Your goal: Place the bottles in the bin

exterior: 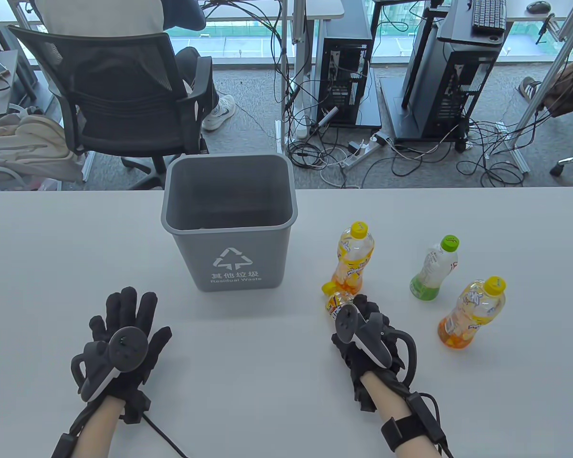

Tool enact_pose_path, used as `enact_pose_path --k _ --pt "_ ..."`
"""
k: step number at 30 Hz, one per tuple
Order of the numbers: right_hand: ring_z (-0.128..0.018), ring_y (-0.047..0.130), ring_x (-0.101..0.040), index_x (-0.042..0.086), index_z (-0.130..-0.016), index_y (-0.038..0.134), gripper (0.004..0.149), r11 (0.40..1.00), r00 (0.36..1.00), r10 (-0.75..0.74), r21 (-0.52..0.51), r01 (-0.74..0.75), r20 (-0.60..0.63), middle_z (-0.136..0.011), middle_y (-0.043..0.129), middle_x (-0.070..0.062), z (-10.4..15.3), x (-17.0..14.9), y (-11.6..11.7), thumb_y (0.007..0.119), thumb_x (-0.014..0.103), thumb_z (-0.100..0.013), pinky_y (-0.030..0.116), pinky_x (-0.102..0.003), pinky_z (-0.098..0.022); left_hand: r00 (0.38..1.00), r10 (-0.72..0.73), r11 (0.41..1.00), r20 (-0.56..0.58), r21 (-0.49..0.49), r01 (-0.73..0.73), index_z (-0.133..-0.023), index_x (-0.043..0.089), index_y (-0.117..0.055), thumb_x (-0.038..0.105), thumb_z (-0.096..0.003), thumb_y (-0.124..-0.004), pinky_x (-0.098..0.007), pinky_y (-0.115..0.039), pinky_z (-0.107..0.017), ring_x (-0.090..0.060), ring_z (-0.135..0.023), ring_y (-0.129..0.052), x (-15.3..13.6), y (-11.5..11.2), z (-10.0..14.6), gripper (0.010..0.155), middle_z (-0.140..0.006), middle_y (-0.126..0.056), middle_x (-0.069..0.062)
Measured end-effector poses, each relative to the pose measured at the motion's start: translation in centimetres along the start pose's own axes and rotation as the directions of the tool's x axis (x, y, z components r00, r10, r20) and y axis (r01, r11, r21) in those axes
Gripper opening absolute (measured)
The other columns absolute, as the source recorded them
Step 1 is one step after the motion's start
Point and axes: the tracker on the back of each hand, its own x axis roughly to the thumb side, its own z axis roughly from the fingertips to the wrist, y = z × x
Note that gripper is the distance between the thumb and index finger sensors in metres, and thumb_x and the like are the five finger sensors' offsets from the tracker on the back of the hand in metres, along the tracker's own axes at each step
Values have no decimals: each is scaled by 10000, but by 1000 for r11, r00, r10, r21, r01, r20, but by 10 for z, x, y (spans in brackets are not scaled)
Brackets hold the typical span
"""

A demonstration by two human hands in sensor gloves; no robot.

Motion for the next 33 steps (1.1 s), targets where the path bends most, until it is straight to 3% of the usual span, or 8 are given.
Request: enact_pose_path --k 7,12,27,33 --pt "-924 717 -375 184 -1129 337 938 999 1000 -22 -39 22 5 -1120 551 -123 1 1 -1 800 591 -421 678 -500 -689 1000 6 1000 -3 -1 -6 -1167 383 -293 679 -501 -572 -684 -233 -835 -324 -1229 -162 -1 0 0 780 -1294 -161 1" --pt "-923 719 -375 181 -1129 346 939 993 997 -68 -95 72 45 -1118 555 -125 8 7 -24 805 591 -419 683 -502 -683 1000 13 1000 -10 -5 -13 -1168 382 -293 677 -501 -574 -684 -228 -835 -328 -1228 -158 -1 0 -1 782 -1294 -159 -1" --pt "-946 689 -382 217 -1140 334 930 900 978 -162 -386 202 134 -1138 532 -118 19 39 -183 817 573 -429 661 -515 -699 1000 13 1000 -15 -9 -13 -1168 384 -300 676 -503 -572 -685 -233 -835 -328 -1229 -159 -2 1 -1 775 -1295 -161 -2" --pt "-973 658 -376 249 -1141 332 918 865 979 -134 -463 192 157 -1152 513 -98 11 68 -230 825 560 -431 639 -523 -721 1000 13 1000 -28 -5 -13 -1170 381 -298 680 -502 -567 -687 -234 -835 -332 -1228 -159 -3 1 -1 779 -1295 -160 -5"
